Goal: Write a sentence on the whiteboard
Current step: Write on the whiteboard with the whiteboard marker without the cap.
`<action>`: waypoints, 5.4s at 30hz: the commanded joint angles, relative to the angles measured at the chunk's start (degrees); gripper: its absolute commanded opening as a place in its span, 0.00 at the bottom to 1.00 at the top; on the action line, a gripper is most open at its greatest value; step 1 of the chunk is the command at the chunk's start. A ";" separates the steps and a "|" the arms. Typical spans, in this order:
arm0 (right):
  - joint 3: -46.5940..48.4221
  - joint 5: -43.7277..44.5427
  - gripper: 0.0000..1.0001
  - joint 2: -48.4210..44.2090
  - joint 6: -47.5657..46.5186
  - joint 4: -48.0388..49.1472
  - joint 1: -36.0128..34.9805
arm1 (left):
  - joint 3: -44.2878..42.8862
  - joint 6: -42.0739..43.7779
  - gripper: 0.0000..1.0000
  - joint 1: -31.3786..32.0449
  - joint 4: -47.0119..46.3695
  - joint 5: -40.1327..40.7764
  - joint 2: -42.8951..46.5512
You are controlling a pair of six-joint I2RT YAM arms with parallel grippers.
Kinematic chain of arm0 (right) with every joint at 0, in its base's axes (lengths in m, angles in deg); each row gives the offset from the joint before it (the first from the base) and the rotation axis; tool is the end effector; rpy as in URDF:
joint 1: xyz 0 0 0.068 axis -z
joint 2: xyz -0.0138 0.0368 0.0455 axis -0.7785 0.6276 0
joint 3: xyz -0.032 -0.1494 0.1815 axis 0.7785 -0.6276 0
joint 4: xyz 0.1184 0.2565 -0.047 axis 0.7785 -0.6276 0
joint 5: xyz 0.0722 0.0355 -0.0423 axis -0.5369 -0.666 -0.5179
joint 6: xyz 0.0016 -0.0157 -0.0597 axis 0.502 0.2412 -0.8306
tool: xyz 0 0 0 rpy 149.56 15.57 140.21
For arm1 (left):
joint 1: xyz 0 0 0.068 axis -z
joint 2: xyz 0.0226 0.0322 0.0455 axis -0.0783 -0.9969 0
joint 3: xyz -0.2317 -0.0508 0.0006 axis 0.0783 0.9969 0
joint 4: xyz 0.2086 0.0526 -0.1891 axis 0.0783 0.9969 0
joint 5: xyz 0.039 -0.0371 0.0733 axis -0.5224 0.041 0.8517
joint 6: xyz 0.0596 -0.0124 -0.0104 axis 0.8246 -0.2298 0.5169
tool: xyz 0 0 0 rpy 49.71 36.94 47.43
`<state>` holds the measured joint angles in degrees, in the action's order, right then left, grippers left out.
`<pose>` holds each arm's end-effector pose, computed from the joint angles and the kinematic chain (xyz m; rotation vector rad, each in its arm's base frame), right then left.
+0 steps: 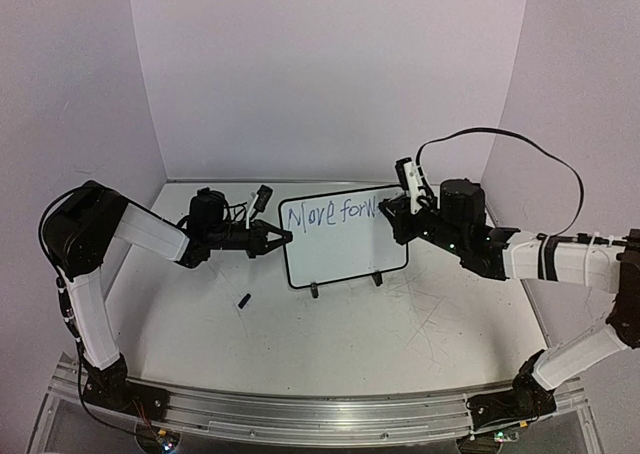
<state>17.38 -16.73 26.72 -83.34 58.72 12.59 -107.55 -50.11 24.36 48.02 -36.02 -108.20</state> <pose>0.2813 0.2269 0.2263 -0.6259 1.6499 0.5284 0.3300 -0.2199 0.1063 0.8688 1.7500 -1.2010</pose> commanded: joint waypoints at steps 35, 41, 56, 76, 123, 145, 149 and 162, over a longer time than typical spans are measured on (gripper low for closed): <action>10.87 21.65 0.00 13.06 -8.91 5.87 -14.67 | 2.38 3.36 0.00 -0.02 4.66 14.46 3.21; 10.80 22.82 0.00 11.62 -9.29 3.87 -14.70 | 2.78 3.27 0.00 0.06 4.62 16.30 3.80; 12.10 18.26 0.00 14.34 -10.41 4.23 -14.67 | 3.10 3.80 0.00 0.50 4.66 18.42 4.09; 18.81 9.42 0.00 23.38 -10.86 4.06 -16.52 | 3.49 4.42 0.00 0.59 4.64 18.51 4.66; 16.54 11.45 0.00 24.82 -16.16 8.18 -18.52 | 3.67 5.38 0.00 0.85 4.63 18.33 4.68; 17.91 15.91 0.00 27.30 -15.33 7.11 -18.58 | 3.63 5.57 0.00 1.21 4.78 18.15 5.09; 18.10 16.69 0.00 27.82 -15.16 6.63 -18.55 | 3.78 5.65 0.00 1.21 4.85 18.19 5.26; 16.40 16.75 0.00 27.96 -13.07 5.64 -18.58 | 3.71 5.73 0.00 1.31 4.80 18.16 5.35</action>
<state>33.31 -1.04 53.88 -98.04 63.93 -5.95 -104.52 -48.38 26.64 50.38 -28.75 -103.74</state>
